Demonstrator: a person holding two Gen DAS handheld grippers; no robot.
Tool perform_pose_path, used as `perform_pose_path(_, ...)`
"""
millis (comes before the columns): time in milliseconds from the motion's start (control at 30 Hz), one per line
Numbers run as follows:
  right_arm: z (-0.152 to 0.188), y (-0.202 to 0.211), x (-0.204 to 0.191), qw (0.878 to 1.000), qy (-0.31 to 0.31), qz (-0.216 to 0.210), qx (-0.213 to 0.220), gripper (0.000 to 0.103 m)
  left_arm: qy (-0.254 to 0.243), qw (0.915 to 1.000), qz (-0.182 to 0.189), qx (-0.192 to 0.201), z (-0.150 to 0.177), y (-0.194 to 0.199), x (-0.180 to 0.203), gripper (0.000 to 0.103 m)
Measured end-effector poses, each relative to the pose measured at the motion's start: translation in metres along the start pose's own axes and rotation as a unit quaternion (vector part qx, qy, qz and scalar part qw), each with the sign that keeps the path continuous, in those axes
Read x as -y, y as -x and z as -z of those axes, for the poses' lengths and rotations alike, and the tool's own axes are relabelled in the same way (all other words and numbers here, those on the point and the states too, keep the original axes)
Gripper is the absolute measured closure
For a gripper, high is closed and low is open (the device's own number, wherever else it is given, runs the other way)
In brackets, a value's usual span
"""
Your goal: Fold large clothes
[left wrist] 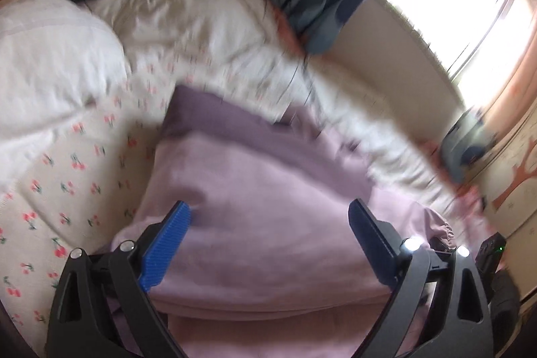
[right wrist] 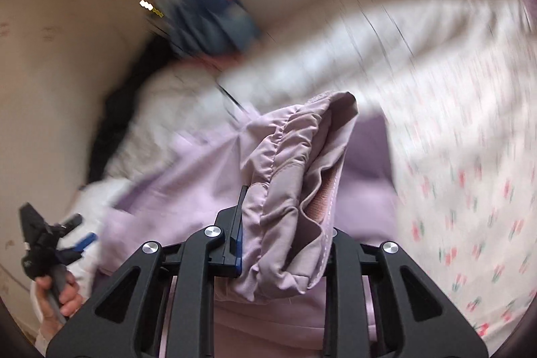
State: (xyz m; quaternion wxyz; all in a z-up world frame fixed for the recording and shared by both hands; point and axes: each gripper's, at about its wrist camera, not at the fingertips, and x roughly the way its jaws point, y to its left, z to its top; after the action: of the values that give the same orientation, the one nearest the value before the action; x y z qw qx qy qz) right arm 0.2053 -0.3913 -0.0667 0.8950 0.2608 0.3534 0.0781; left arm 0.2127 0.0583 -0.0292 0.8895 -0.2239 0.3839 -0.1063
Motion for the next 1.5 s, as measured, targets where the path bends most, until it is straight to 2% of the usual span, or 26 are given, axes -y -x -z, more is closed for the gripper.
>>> perform_pose_path(100, 0.007, -0.003, 0.023, 0.998, -0.056, -0.033, -0.023, 0.078, -0.02, 0.9992, -0.03, -0.02, 0.01, -0.02, -0.004, 0.012)
perform_pose_path(167, 0.003, 0.011, 0.024, 0.997, -0.063, -0.026, -0.024, 0.064, -0.028, 0.9984, -0.042, -0.025, 0.008, -0.017, 0.001, 0.012)
perform_pose_path(267, -0.002, 0.049, 0.023, 0.997, -0.068, 0.028, 0.023, 0.045, -0.026, 0.9994, -0.025, -0.001, -0.003, 0.008, 0.008, 0.012)
perform_pose_path(333, -0.009, 0.083, 0.006, 0.993, -0.025, 0.073, 0.084, 0.045, -0.045, 0.9982, -0.032, 0.024, -0.009, 0.021, 0.015, 0.011)
perform_pose_path(400, -0.018, 0.089, -0.03, 0.992, 0.044, 0.07, 0.098, 0.042, -0.064, 0.996, -0.044, 0.043, -0.013, 0.028, 0.021, 0.007)
perform_pose_path(500, -0.025, 0.055, -0.081, 0.984, 0.147, 0.079, 0.054, 0.029, -0.069, 0.9952, -0.054, 0.043, -0.019, 0.018, 0.02, 0.007)
perform_pose_path(567, -0.025, 0.017, -0.094, 0.977, 0.183, 0.111, 0.009, 0.027, -0.062, 0.9958, -0.058, 0.035, -0.018, 0.008, 0.016, 0.007)
perform_pose_path(633, -0.02, -0.033, -0.075, 0.97, 0.176, 0.156, -0.058, 0.027, -0.051, 0.996, -0.07, 0.018, -0.013, -0.01, 0.005, 0.007)
perform_pose_path(700, -0.011, -0.062, -0.05, 0.972, 0.156, 0.15, -0.095, 0.026, -0.04, 0.9955, -0.085, -0.008, -0.005, -0.03, -0.011, 0.007)
perform_pose_path(767, -0.015, -0.053, -0.045, 0.978, 0.136, 0.134, -0.086, 0.027, -0.025, 0.9962, -0.083, -0.014, -0.001, -0.036, -0.024, 0.006)
perform_pose_path(833, -0.015, -0.024, -0.06, 0.98, 0.151, 0.122, -0.046, 0.027, -0.007, 0.9966, -0.081, -0.013, -0.002, -0.028, -0.03, 0.006)
perform_pose_path(933, -0.003, 0.003, -0.081, 0.97, 0.205, 0.132, -0.002, 0.024, -0.029, 0.9955, -0.086, 0.026, 0.0, -0.008, -0.023, 0.006)
perform_pose_path(967, 0.0, -0.002, -0.079, 0.965, 0.217, 0.149, -0.014, 0.02, -0.049, 0.9935, -0.097, 0.033, 0.003, -0.006, -0.02, 0.006)
perform_pose_path(1000, 0.006, -0.024, -0.069, 0.957, 0.222, 0.177, -0.064, 0.019, -0.059, 0.992, -0.109, 0.023, 0.006, -0.012, -0.021, 0.006)
perform_pose_path(1033, 0.008, -0.04, -0.06, 0.954, 0.219, 0.177, -0.098, 0.018, -0.06, 0.9917, -0.114, 0.003, 0.007, -0.021, -0.023, 0.006)
perform_pose_path(1067, 0.009, -0.042, -0.053, 0.958, 0.211, 0.169, -0.1, 0.018, -0.053, 0.9924, -0.107, -0.027, 0.009, -0.031, -0.028, 0.006)
perform_pose_path(1100, 0.007, -0.032, -0.052, 0.962, 0.199, 0.167, -0.089, 0.018, -0.04, 0.993, -0.104, -0.04, 0.01, -0.033, -0.033, 0.006)
perform_pose_path(1167, 0.007, -0.001, -0.05, 0.971, 0.182, 0.145, -0.064, 0.018, -0.029, 0.9933, -0.107, -0.032, 0.009, -0.016, -0.032, 0.006)
perform_pose_path(1267, 0.02, 0.053, -0.049, 0.972, 0.189, 0.131, -0.047, 0.018, -0.053, 0.9937, -0.092, -0.036, 0.019, 0.018, -0.026, 0.006)
perform_pose_path(1367, 0.044, 0.101, -0.029, 0.973, 0.178, 0.123, -0.085, 0.017, -0.071, 0.9918, -0.086, -0.063, 0.039, 0.049, -0.032, 0.006)
perform_pose_path(1500, 0.095, 0.16, 0.012, 0.977, 0.115, 0.096, -0.15, 0.016, -0.081, 0.988, -0.081, -0.104, 0.08, 0.103, -0.059, 0.006)
